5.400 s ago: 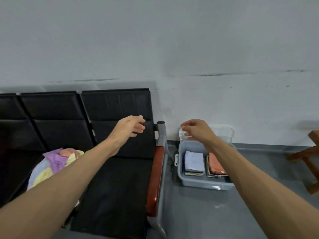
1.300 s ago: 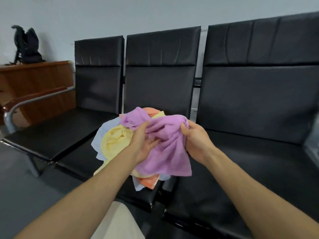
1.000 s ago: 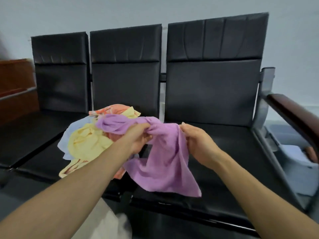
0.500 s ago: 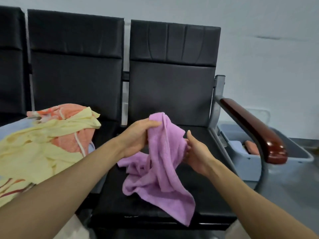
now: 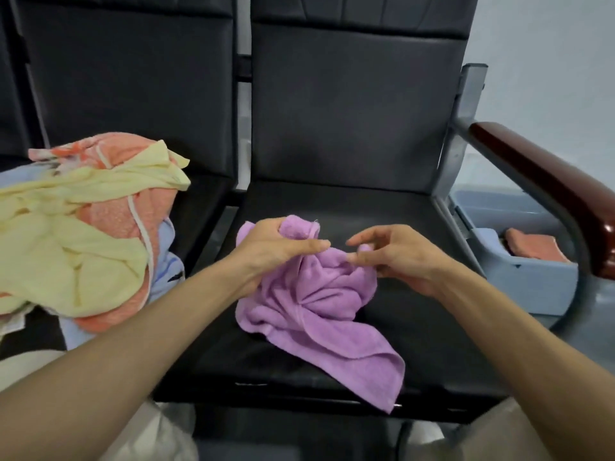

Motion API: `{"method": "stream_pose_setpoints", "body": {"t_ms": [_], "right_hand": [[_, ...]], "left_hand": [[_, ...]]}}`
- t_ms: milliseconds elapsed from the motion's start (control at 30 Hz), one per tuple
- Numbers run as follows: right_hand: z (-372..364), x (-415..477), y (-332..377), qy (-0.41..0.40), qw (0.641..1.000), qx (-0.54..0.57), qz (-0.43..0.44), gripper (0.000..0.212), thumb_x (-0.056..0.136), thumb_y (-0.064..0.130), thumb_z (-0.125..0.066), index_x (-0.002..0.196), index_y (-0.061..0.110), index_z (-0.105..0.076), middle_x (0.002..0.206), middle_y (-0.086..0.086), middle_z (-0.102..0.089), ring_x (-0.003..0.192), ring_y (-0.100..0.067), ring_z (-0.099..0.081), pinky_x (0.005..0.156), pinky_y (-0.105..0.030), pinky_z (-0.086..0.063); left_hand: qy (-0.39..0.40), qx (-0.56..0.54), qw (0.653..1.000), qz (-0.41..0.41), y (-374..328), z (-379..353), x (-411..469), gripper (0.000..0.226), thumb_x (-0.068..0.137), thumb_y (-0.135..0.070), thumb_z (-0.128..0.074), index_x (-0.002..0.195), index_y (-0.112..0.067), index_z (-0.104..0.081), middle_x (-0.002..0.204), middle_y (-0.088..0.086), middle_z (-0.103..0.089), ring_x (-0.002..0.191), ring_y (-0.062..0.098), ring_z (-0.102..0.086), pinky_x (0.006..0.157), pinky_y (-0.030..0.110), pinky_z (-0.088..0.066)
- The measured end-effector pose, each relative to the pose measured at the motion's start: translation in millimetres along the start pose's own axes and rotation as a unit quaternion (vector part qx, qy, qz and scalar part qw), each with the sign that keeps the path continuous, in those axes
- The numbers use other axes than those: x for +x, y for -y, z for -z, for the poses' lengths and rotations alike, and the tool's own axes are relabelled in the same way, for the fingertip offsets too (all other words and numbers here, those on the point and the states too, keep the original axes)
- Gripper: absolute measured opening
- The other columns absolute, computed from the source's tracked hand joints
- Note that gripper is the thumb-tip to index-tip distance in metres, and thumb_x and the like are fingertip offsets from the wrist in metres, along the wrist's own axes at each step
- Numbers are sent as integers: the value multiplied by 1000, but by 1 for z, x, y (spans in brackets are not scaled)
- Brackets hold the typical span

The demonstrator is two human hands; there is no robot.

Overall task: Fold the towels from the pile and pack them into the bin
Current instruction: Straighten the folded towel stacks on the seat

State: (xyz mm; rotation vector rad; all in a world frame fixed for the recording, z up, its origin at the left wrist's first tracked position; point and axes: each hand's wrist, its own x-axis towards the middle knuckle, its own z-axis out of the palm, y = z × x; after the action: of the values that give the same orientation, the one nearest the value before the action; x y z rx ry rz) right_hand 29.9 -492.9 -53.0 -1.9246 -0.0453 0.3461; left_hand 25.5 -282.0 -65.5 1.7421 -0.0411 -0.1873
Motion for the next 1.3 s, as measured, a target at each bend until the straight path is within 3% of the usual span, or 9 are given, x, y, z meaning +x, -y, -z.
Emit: {"method": "stream_pose_setpoints", "body": {"t_ms": [133, 233, 400, 467, 600, 733, 967, 1167, 1300], "right_hand": [[2, 0, -5, -13, 995, -97, 12, 12, 80, 11, -77, 90, 14, -72, 74, 1, -64, 72, -11, -59, 69, -26, -53], [2, 0, -14, -34, 975, -216, 23, 6, 87, 17, -69, 89, 15, -74, 73, 7, -63, 70, -6, -56, 64, -16, -45], [4, 2, -35, -58, 917, -394, 8, 22, 95, 26, -54, 103, 15, -72, 100, -3, -70, 90, -20, -62, 76, -25, -44], [9, -1, -44, -71, 909, -410, 7, 24, 94, 26, -53, 100, 16, -74, 102, -4, -72, 87, -20, -61, 74, -25, -42], [24, -6, -56, -111, 922, -370, 26, 23, 94, 27, -57, 88, 17, -77, 91, -1, -74, 83, -16, -64, 70, -23, -44], [21, -13, -55, -114, 991, -61, 30, 20, 97, 15, -56, 94, 13, -76, 91, -2, -74, 81, -10, -64, 69, -14, -51], [14, -7, -27, -67, 958, 273, 57, 24, 92, 5, -58, 113, 12, -68, 89, -2, -72, 72, -11, -65, 70, -26, -51], [11, -4, 35, -150, 927, 334, 84, 31, 83, -8, -62, 106, 13, -69, 98, -9, -71, 75, -16, -66, 59, -23, -53], [14, -9, 100, -196, 895, 368, 157, 30, 85, -8, -60, 98, 16, -71, 97, -6, -73, 87, -18, -68, 71, -29, -54]], "left_hand": [[-58, 216, 970, -90, -3, 10, -10, 30, 72, -45, -76, 87, -21, -71, 85, -4, -71, 85, 14, -66, 82, 35, -53], [-100, 428, 888, -133, -2, 20, -16, 22, 84, -37, -60, 80, -16, -59, 95, 1, -53, 80, 16, -56, 70, 32, -45], [-92, 463, 877, -87, 0, 41, -14, 17, 88, -16, -59, 105, -15, -57, 105, 5, -51, 90, 20, -56, 74, 31, -43], [-75, 421, 903, -45, 1, 48, -13, 33, 89, -15, -60, 120, -15, -50, 108, 6, -59, 92, 21, -60, 79, 37, -52], [-36, 262, 964, -9, 0, 55, -11, 17, 96, -13, -52, 83, -12, -64, 79, 7, -66, 71, 20, -66, 67, 35, -60], [-15, 77, 996, 46, -4, 52, -13, 27, 99, -16, -48, 79, -5, -62, 71, 8, -63, 69, 19, -60, 62, 30, -53], [25, -298, 951, 81, -13, 43, -9, 40, 98, -25, -38, 122, -2, -61, 119, 17, -67, 113, 29, -62, 92, 43, -50], [10, -297, 955, 1, -61, 54, -17, 34, 99, -22, -43, 116, -2, -64, 110, 13, -71, 99, 22, -68, 82, 35, -53], [3, -296, 953, -61, -120, 66, -26, 31, 100, -17, -45, 119, 1, -61, 114, 14, -70, 111, 23, -65, 97, 36, -48]]}}
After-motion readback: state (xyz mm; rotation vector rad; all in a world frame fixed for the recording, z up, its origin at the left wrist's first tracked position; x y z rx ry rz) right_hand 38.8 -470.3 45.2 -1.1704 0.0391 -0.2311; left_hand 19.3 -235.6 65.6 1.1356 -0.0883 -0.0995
